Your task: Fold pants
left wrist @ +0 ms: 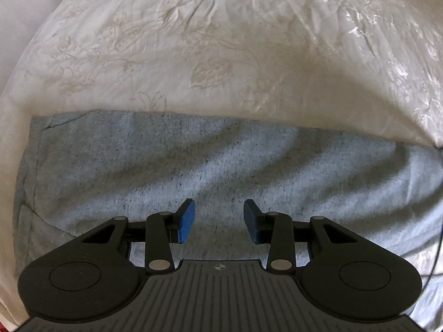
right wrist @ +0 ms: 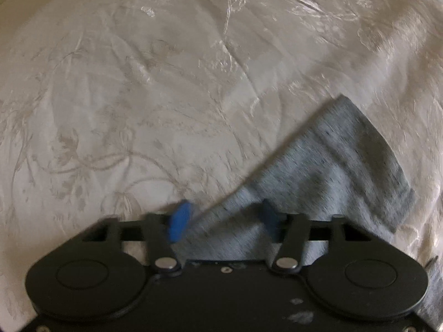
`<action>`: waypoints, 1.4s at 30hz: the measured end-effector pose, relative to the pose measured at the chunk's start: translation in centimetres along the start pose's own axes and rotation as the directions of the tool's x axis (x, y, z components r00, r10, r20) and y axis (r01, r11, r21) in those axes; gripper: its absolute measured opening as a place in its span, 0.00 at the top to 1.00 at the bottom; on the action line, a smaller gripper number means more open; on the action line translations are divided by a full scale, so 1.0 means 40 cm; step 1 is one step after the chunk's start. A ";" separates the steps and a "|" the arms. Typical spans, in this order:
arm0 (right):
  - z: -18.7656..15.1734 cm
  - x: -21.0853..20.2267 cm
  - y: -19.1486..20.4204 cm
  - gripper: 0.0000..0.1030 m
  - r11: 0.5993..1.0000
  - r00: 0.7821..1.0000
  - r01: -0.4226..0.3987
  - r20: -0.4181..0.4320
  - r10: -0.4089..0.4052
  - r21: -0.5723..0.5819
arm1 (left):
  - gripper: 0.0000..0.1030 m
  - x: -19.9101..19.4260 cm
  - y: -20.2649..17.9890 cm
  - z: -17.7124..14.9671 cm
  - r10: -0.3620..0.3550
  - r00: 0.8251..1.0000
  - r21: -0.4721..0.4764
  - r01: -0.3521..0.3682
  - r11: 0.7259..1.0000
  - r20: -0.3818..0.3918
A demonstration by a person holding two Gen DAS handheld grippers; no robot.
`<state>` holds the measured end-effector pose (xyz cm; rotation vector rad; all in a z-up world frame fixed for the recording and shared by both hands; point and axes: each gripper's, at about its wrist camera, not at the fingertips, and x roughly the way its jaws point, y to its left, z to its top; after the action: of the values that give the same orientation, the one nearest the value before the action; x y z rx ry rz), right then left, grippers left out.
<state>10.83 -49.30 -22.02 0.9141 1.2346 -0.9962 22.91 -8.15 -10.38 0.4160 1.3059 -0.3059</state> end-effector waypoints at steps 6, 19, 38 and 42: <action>-0.074 -0.089 -0.084 0.98 0.993 0.994 -0.103 0.024 0.104 -0.063 | 0.63 -0.007 0.007 0.016 -0.043 0.999 -0.021 0.043 0.999 0.019; -0.270 -0.217 -0.214 0.98 0.980 0.988 -0.153 0.014 0.156 -0.126 | 0.63 0.007 0.000 0.134 -0.163 0.986 -0.112 0.164 0.980 0.021; -0.267 -0.203 -0.213 0.98 0.977 0.986 -0.164 -0.002 0.165 -0.138 | 0.96 0.189 -0.035 0.183 -0.141 0.975 -0.179 0.109 0.978 -0.173; -0.274 -0.250 -0.223 0.98 0.974 0.982 -0.182 0.025 0.187 -0.138 | 0.96 0.079 -0.012 0.132 -0.145 0.988 -0.159 0.135 0.978 -0.050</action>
<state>-1.60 -40.73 -13.53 0.8824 1.1478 -0.7698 28.01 -10.95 -12.43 0.2030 1.4111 -0.3086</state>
